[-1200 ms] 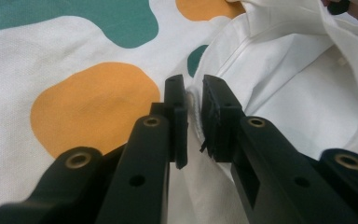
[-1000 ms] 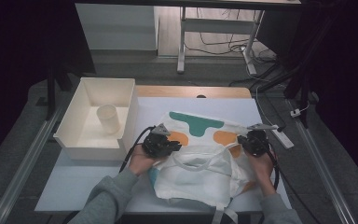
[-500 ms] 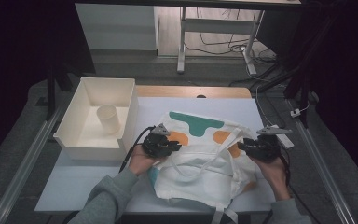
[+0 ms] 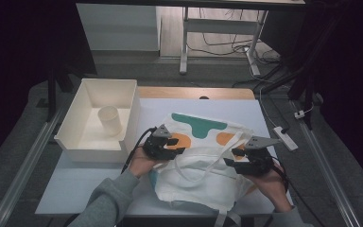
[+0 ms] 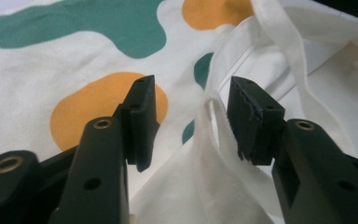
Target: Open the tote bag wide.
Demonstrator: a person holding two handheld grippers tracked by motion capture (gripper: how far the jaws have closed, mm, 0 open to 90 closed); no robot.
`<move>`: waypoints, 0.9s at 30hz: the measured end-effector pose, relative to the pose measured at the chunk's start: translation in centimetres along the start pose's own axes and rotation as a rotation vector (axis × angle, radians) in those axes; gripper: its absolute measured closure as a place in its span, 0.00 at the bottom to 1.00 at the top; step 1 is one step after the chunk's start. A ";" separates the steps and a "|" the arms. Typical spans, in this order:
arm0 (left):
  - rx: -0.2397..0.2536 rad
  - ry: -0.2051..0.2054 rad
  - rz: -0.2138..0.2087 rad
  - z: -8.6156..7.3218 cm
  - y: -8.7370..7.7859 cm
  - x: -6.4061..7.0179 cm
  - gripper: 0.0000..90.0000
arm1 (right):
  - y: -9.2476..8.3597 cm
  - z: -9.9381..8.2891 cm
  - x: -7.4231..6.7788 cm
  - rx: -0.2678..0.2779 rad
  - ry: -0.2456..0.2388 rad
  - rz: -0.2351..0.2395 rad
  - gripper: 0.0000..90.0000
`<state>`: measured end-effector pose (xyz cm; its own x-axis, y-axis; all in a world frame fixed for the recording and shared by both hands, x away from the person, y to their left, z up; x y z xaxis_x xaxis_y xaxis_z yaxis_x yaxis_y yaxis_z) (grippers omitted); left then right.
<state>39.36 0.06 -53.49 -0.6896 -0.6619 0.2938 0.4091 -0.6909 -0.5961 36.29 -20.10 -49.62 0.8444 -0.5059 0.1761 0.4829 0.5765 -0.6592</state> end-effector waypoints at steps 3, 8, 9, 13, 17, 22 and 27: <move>0.012 0.014 -0.014 0.4 -0.8 0.6 0.54 | 0.6 -0.2 -0.6 -0.017 -0.010 0.016 0.53; 0.022 0.034 -0.038 1.0 -1.6 1.6 0.53 | 1.5 -0.3 -1.4 -0.017 -0.032 0.041 0.52; 0.017 0.038 -0.043 0.9 -1.7 1.9 0.53 | 1.8 -0.2 -1.6 -0.021 -0.036 0.046 0.52; 0.000 0.059 -0.055 0.6 -2.0 2.6 0.53 | 3.2 0.1 -2.0 -0.041 -0.068 0.059 0.52; 0.011 0.088 -0.071 0.7 -2.7 3.6 0.53 | 5.5 0.5 -1.9 -0.073 -0.086 0.090 0.51; 0.004 0.118 -0.103 0.7 -3.1 4.9 0.52 | 8.4 0.1 -1.6 -0.141 -0.114 0.111 0.50; -0.001 0.124 -0.103 0.6 -2.9 5.1 0.52 | 9.7 -0.6 -1.9 -0.207 -0.143 0.108 0.49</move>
<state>35.00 -1.52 -49.78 -0.7964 -0.5465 0.2590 0.3320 -0.7530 -0.5681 39.25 -13.97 -56.81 0.9198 -0.3441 0.1888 0.3430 0.4710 -0.8127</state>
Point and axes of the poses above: each handheld gripper's, and its own axes: y roughly forward along the jaws, z roughly out of its top, x roughly to its right, the point moved 10 cm from there along y, roughly forward along the jaws, and after that the axes turned 12 degrees about -y, right-handed, at the moved point
